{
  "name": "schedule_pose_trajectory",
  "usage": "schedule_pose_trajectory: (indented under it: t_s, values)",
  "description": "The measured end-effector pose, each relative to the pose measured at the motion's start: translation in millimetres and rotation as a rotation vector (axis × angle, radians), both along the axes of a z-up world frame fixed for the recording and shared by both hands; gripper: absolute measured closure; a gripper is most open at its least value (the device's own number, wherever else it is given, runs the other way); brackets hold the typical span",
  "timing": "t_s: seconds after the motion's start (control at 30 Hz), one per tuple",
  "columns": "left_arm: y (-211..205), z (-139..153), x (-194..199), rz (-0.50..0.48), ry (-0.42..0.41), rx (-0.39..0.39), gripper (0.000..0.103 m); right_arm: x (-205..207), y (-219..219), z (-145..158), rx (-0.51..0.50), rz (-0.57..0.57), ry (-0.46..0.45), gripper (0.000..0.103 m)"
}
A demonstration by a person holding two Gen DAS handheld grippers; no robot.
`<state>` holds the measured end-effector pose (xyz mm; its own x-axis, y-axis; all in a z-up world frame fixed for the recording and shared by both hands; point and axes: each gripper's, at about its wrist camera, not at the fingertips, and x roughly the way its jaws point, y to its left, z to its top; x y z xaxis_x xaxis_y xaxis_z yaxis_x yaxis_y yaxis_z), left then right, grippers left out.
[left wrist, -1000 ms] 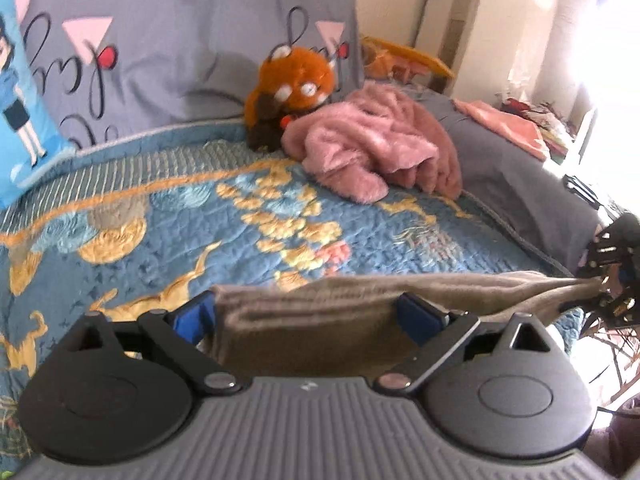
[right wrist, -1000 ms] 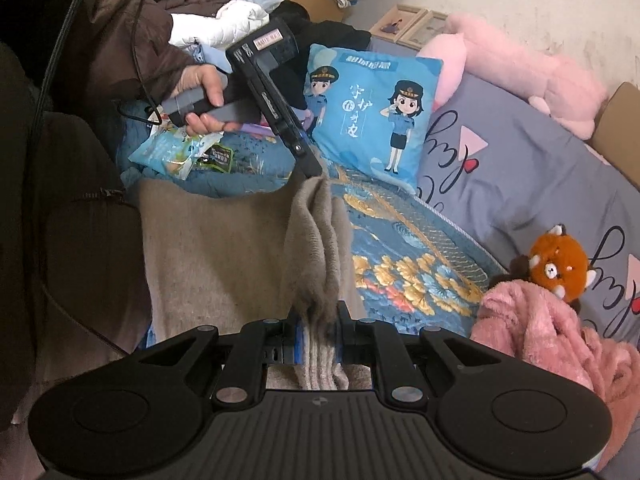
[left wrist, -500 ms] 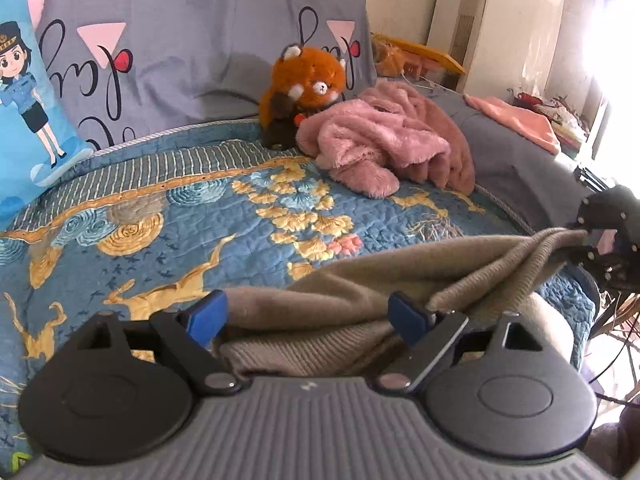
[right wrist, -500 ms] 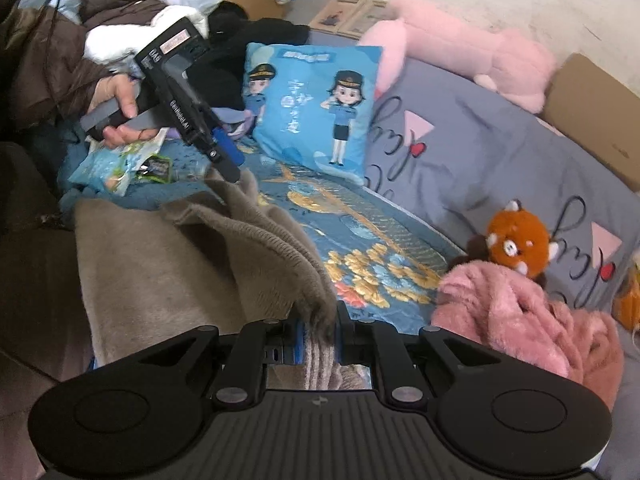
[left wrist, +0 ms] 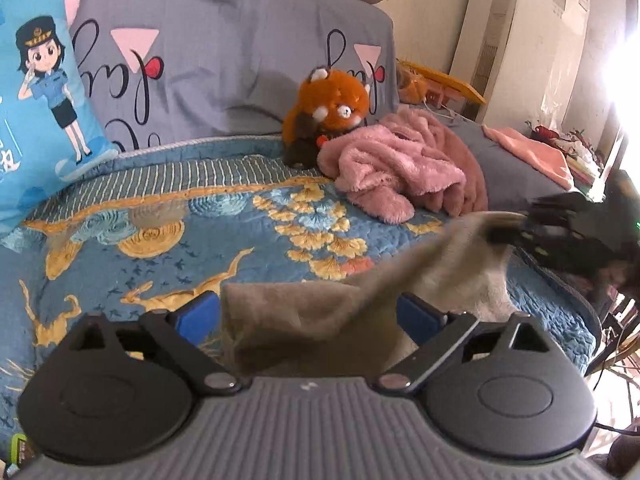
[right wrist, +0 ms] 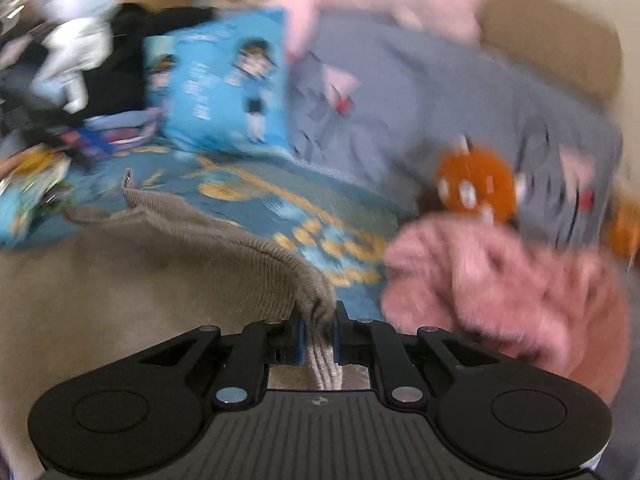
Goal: Fold clothes
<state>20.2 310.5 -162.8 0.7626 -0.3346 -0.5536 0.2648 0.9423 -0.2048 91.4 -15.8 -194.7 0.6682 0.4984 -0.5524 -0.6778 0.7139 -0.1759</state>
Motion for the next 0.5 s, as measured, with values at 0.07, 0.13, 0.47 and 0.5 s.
schedule_pose_trajectory:
  t_s: [0.07,0.13,0.47,0.5]
  values:
    - [-2,1,0,0.004,-0.002,-0.009,0.005,27,0,-16,0.009,-0.039,0.110,0.091]
    - [-3,2,0,0.009,-0.001,-0.020,0.004,45,-1,-32,0.016,-0.066,0.194,0.091]
    - [-30,-22,-3,-0.031,0.093,0.038,0.003,52,-48,-40,0.339,-0.340,0.345,0.063]
    - [-33,-24,-5,-0.034,0.102,0.045,0.003,47,-58,-38,0.380,-0.364,0.351,0.063]
